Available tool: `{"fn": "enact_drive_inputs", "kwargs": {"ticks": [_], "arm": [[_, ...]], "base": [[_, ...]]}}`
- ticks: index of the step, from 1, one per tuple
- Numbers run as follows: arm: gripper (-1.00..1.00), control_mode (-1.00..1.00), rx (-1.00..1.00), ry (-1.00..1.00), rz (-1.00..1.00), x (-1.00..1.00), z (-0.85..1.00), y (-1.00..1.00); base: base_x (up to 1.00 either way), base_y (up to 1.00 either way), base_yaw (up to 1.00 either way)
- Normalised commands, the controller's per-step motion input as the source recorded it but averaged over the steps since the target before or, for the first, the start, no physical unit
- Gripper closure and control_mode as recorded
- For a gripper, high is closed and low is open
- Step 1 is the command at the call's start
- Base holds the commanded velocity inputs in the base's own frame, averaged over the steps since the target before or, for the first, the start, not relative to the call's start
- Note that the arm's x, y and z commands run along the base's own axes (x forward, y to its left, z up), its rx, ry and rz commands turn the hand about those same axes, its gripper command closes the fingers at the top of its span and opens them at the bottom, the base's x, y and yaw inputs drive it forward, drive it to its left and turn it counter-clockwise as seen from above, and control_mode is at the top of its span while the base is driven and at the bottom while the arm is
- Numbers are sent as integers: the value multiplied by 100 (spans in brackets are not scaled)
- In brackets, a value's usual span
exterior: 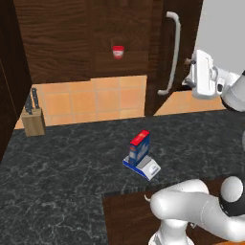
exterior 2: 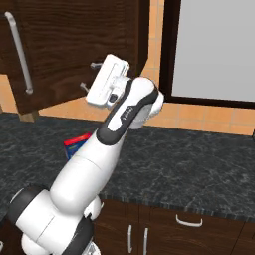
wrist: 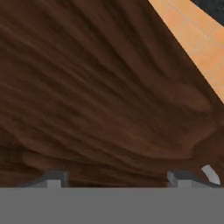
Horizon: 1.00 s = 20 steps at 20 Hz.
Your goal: Pick the boxed food and place it on the digital scale for weighing, and close the cabinet.
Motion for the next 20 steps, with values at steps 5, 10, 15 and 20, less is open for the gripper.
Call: {"fn": "enact_drive_inputs", "kwargs": {"ticks": [5,10,15,20], "arm": [[-100,-100,-44,23,-29,76,30,100],[-100,-100,-30,1,-35,93,-2,80],[-100,-100,-25,-4,-35,100,-17,67],[-100,-100,-19,-5,-29,100,-23,30]], "base": [[0,0,0],[0,0,0],[0,0,0],[0,0,0]]}}
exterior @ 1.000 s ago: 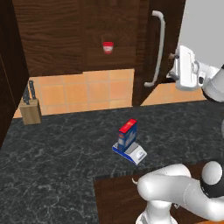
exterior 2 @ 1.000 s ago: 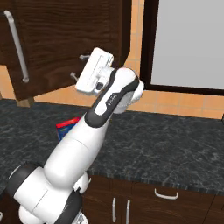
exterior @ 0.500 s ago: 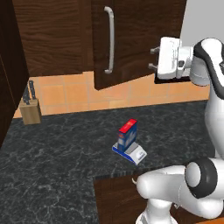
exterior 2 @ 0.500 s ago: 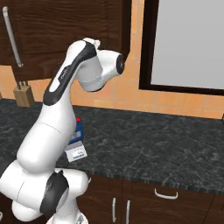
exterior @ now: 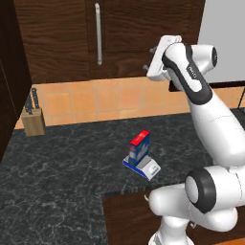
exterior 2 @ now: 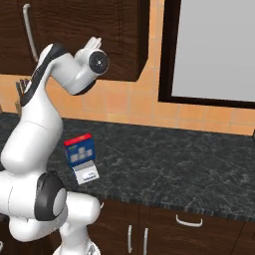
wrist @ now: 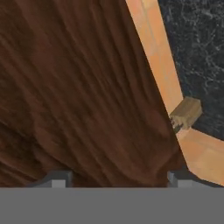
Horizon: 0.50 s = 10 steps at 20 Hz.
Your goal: Pick the boxed food and place it on the digital scale for weighing, and close the cabinet.
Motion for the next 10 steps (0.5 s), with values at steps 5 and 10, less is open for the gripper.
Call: {"fn": "enact_drive_inputs", "kwargs": {"ticks": [5,10], "arm": [[-100,-100,-14,-13,-22,100,-34,10],[-100,-100,-1,-7,-13,73,-10,-2]], "base": [[0,0,0],[0,0,0]]}}
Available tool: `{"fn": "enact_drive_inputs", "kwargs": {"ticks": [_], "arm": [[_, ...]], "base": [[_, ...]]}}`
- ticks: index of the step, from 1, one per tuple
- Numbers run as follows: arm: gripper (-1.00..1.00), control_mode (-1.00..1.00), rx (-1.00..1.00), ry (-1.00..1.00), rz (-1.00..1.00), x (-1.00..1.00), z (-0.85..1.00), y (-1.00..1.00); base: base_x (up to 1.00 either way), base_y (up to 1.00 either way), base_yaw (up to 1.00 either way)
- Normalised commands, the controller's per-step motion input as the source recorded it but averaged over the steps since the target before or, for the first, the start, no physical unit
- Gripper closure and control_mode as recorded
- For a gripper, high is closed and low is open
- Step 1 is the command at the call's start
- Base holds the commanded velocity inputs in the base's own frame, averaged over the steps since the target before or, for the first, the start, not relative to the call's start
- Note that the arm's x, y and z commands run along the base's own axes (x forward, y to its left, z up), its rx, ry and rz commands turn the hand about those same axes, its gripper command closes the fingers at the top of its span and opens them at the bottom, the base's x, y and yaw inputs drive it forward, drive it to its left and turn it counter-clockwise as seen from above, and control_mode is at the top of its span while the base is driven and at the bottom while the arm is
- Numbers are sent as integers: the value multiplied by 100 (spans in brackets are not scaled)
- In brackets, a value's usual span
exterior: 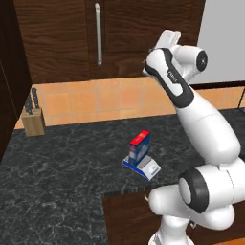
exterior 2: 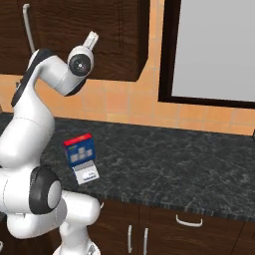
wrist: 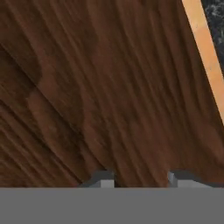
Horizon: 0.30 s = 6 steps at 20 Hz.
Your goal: Pick the boxed food and place it on the digital scale for weighing, and close the cabinet.
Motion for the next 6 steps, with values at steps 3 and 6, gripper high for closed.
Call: {"fn": "enact_drive_inputs", "kwargs": {"ticks": [3,6], "arm": [[-100,-100,-2,-6,-12,57,-26,-4],[-100,-100,0,-4,-4,40,-60,-26]], "base": [[0,0,0],[0,0,0]]}}
